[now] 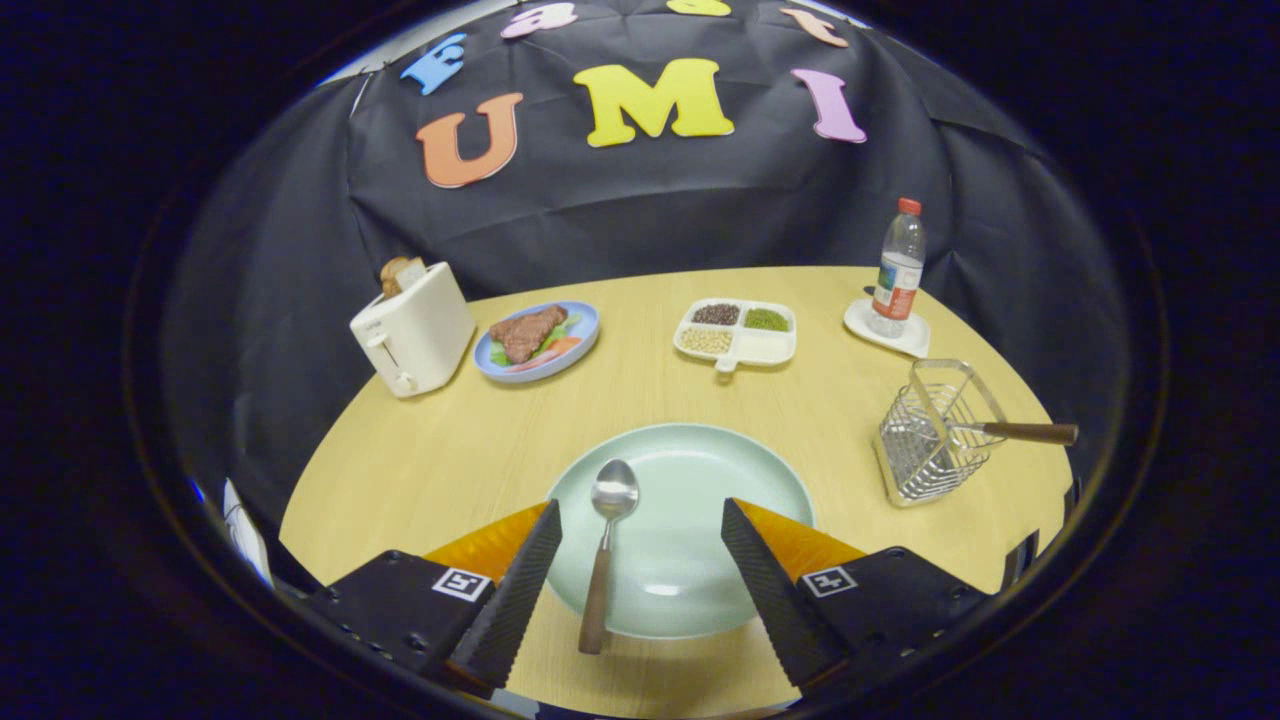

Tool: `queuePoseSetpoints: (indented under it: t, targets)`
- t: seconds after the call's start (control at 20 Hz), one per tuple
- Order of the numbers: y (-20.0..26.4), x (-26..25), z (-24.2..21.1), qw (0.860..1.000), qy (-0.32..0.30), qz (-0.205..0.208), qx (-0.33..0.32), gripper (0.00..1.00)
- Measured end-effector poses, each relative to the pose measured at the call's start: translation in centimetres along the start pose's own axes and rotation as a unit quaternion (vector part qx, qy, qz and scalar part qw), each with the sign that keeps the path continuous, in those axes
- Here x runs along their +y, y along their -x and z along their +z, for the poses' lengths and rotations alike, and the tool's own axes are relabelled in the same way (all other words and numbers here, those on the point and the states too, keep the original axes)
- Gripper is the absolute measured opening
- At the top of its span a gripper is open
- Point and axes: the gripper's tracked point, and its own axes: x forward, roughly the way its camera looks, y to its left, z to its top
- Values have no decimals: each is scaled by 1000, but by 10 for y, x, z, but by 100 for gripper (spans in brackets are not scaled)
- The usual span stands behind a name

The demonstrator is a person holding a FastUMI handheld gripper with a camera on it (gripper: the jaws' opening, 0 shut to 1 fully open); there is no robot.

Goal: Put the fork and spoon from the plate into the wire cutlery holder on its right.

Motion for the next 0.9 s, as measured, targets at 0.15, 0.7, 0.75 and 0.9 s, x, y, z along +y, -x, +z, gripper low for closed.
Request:
queuePoseSetpoints:
  t: [0.15,0.7,0.75,0.9]
  targets:
    - [-17,7,-16,1000,9,-10,26,97]
    - [-48,14,-57,994,11,-20,107,61]
    - [-48,13,-58,994,12,-22,109,53]
    - [-55,15,-59,993,26,-16,116,42]
